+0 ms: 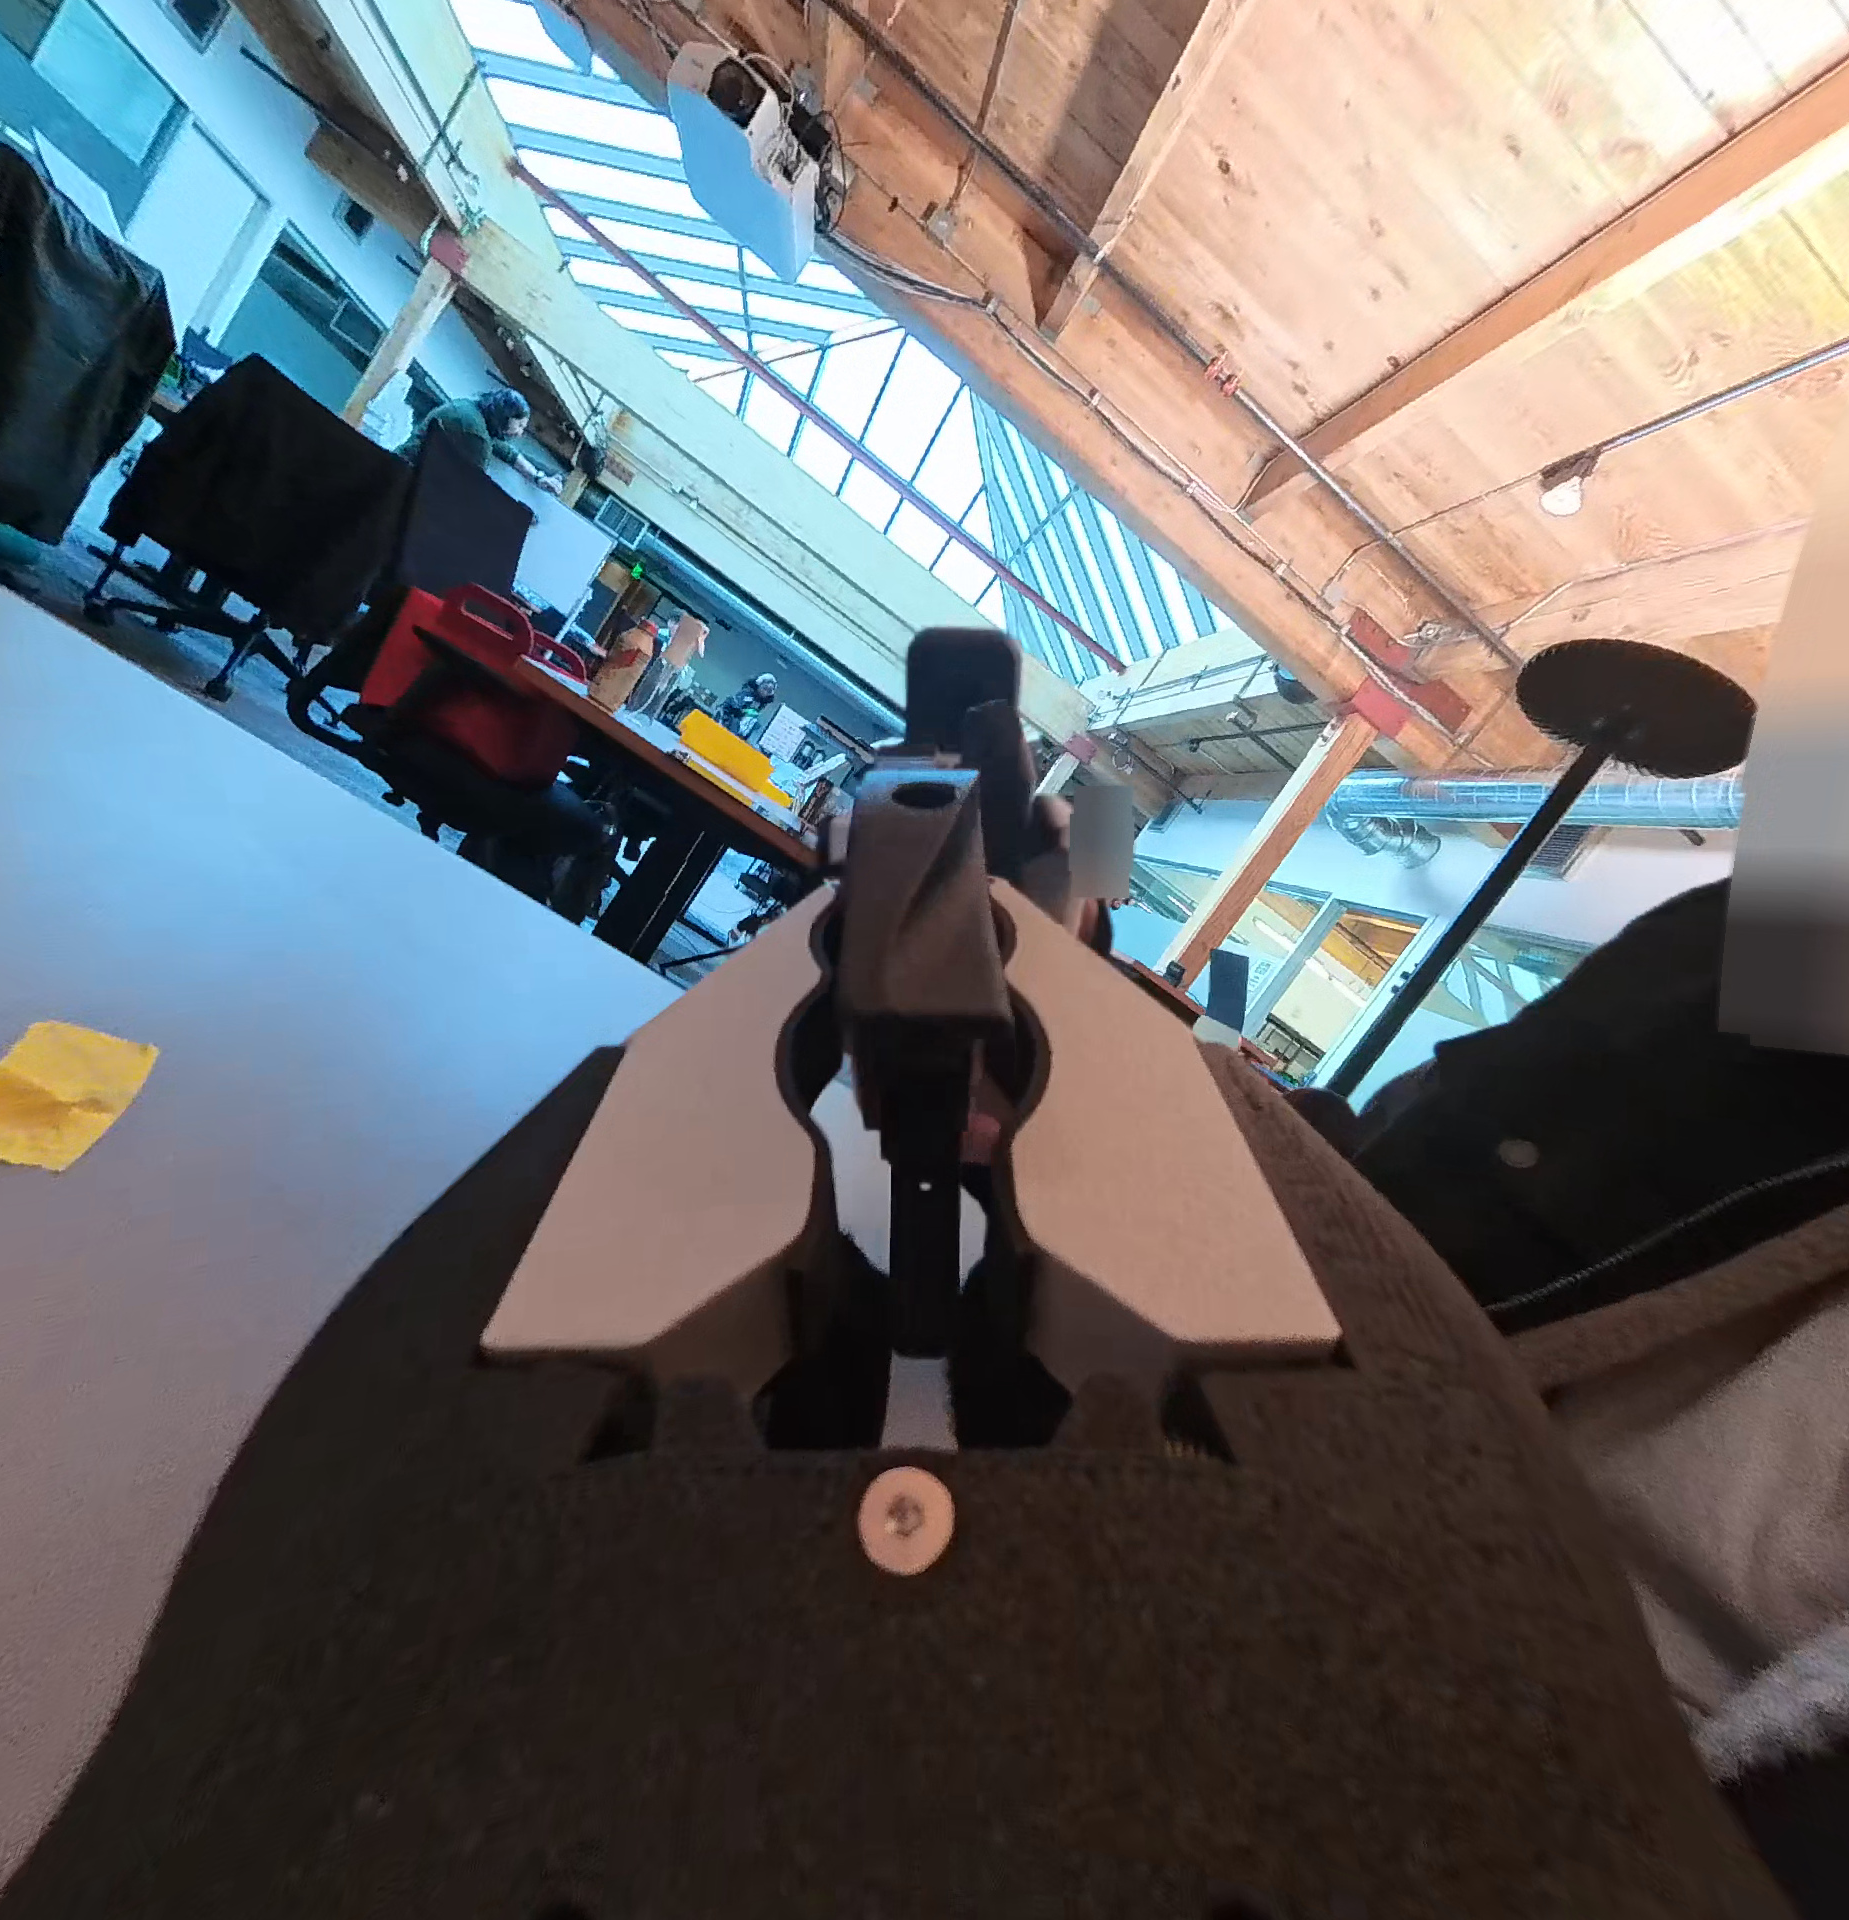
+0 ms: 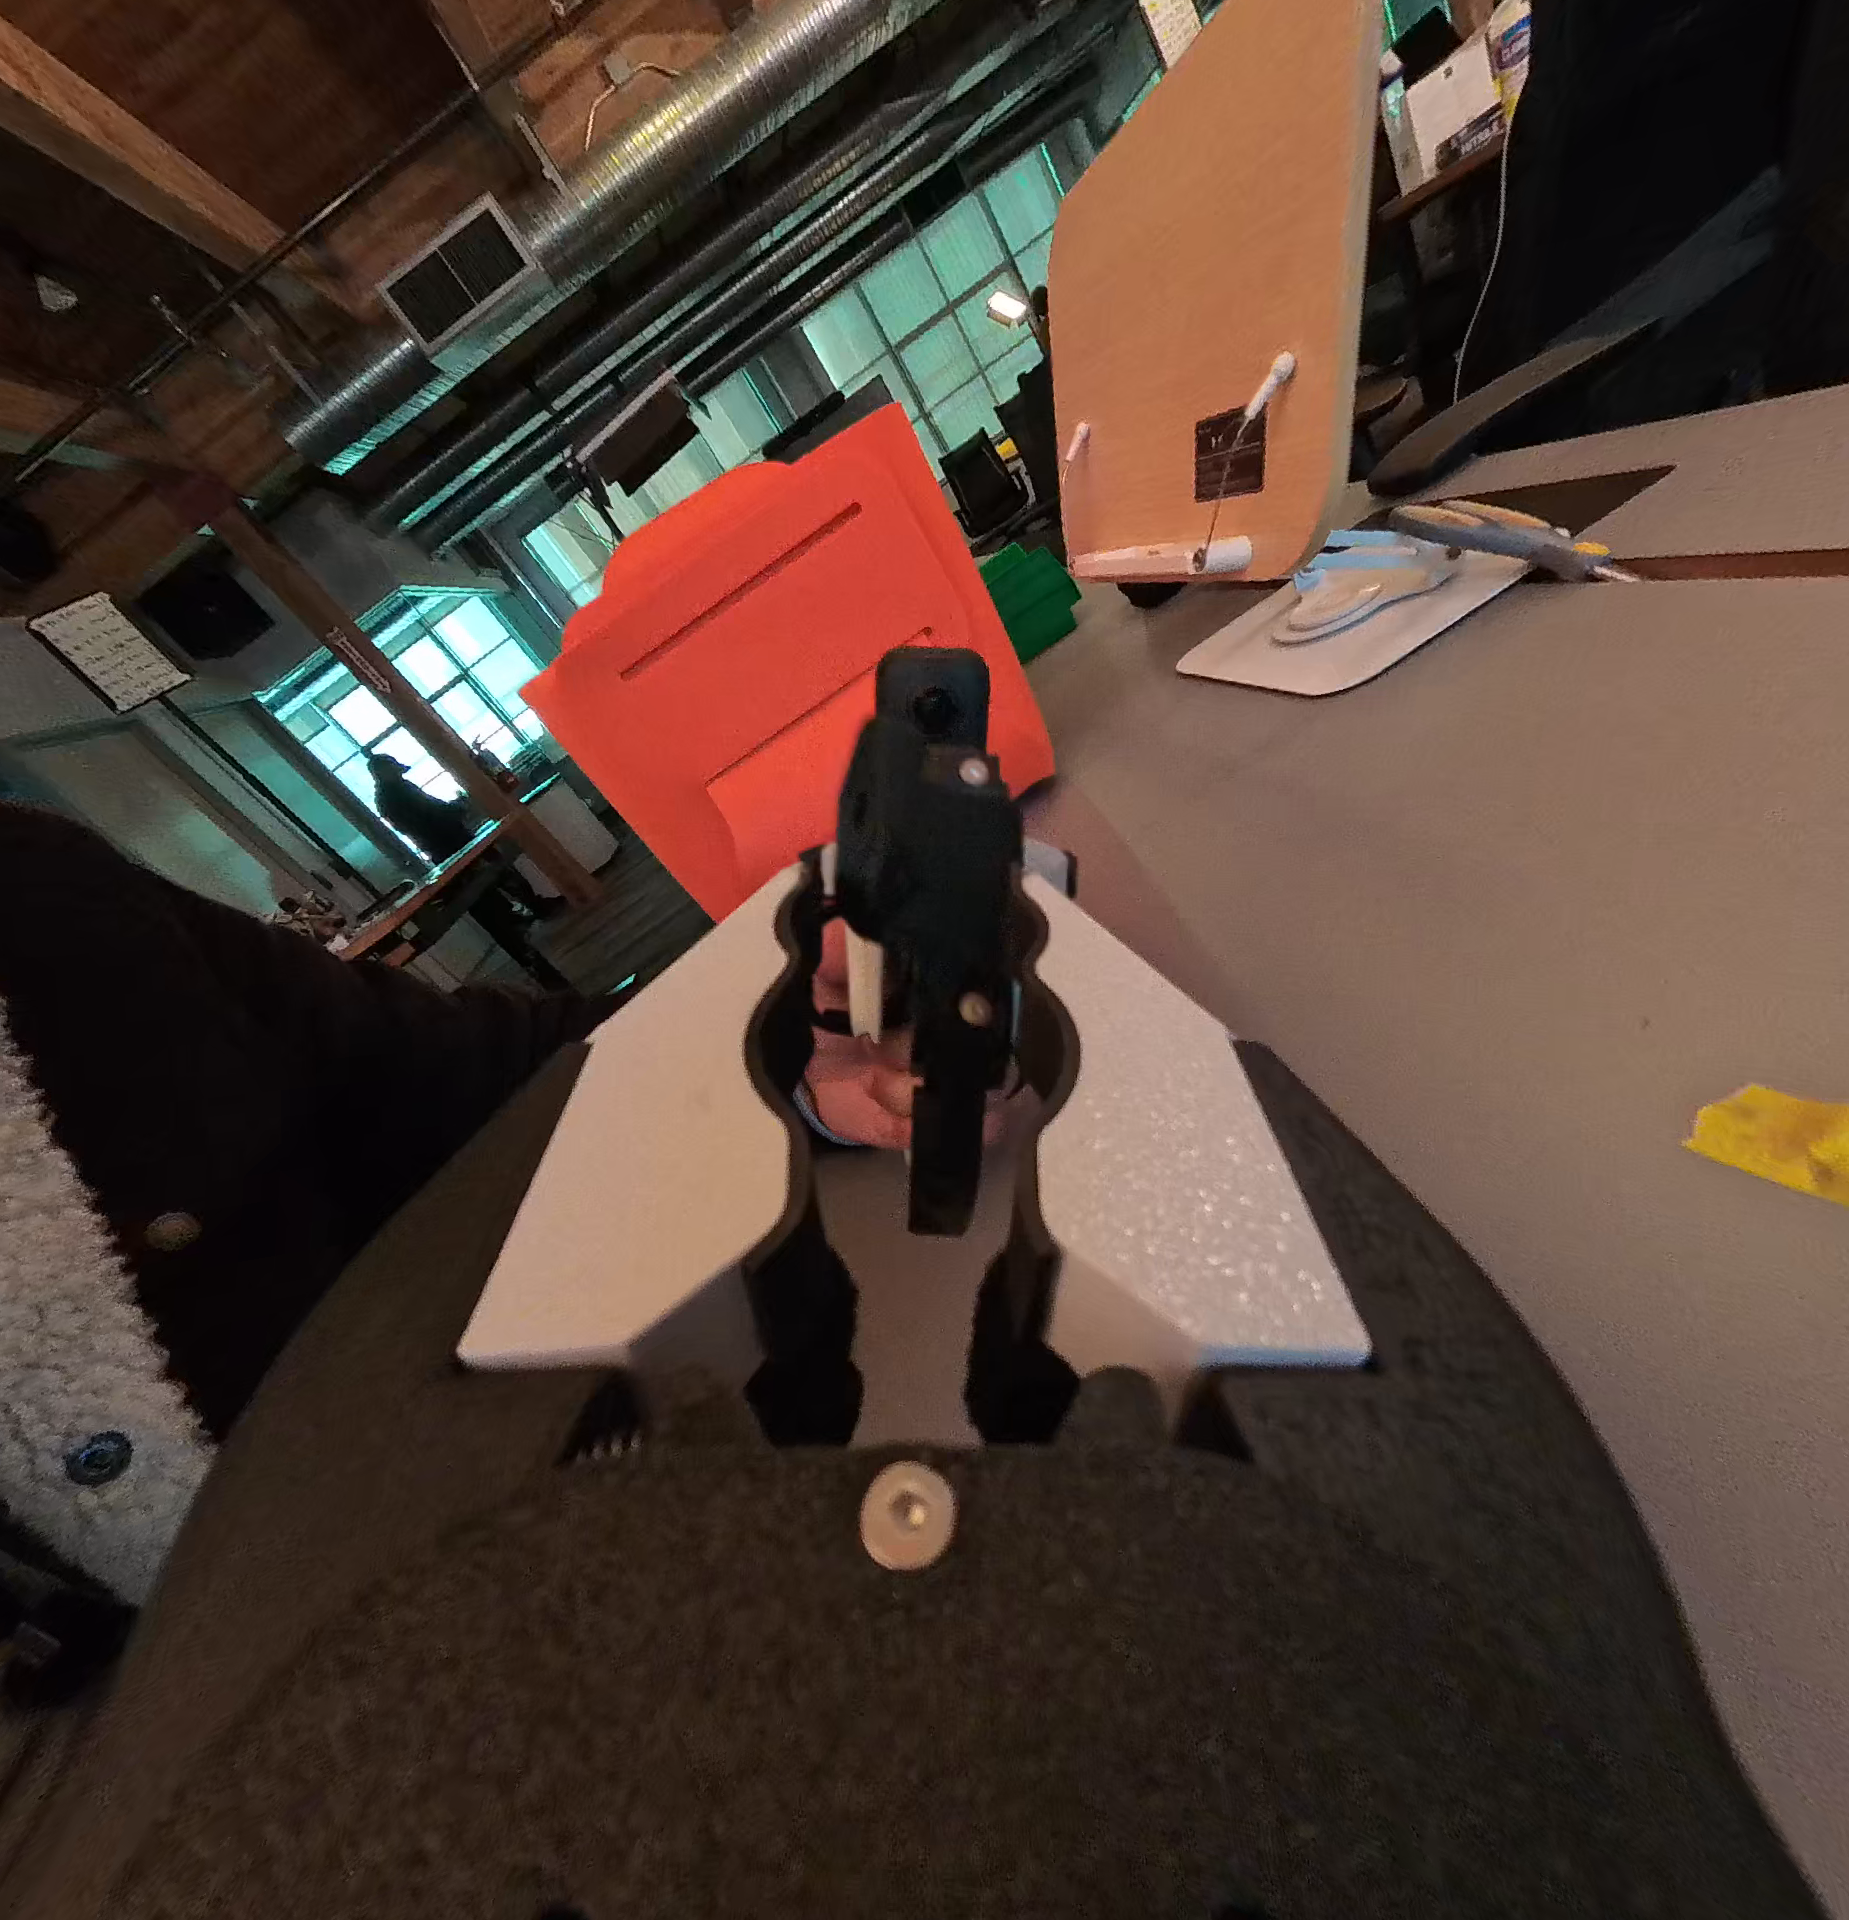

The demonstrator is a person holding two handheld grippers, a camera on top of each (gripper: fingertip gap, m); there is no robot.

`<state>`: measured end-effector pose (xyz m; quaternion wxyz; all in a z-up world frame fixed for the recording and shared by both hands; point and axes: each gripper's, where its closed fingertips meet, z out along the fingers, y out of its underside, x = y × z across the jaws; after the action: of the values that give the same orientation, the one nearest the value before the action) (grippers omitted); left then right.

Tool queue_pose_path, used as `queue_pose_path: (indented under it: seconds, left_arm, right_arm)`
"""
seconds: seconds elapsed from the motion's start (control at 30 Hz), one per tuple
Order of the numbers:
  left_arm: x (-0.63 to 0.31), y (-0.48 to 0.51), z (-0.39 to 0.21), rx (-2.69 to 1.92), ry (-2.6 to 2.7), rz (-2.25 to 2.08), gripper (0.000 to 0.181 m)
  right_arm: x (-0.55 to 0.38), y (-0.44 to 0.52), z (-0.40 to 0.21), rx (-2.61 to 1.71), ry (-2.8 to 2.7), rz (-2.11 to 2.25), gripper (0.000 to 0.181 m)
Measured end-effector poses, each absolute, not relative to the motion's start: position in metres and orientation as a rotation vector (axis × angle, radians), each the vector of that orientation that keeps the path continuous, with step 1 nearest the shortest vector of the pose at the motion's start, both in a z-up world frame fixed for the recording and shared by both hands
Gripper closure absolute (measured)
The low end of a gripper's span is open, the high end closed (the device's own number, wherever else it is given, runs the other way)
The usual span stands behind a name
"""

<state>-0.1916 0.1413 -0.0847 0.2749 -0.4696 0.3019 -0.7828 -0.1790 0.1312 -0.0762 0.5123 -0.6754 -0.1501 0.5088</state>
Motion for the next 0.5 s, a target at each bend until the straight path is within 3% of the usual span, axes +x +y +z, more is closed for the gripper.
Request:
queue_pose_path:
  seconds: [0.1,0.5]
  left_arm:
    - [-0.1889,0.1408,-0.088,-1.288,0.8,-2.102,0.16]
    - [-0.189,0.1453,-0.0878,-1.317,0.745,-2.145,0.159]
  right_arm:
    - [-0.1793,0.1336,-0.071,-1.634,-0.374,1.164,0.164]
    - [-0.1797,0.1374,-0.0712,-1.702,-0.333,1.198,0.165]
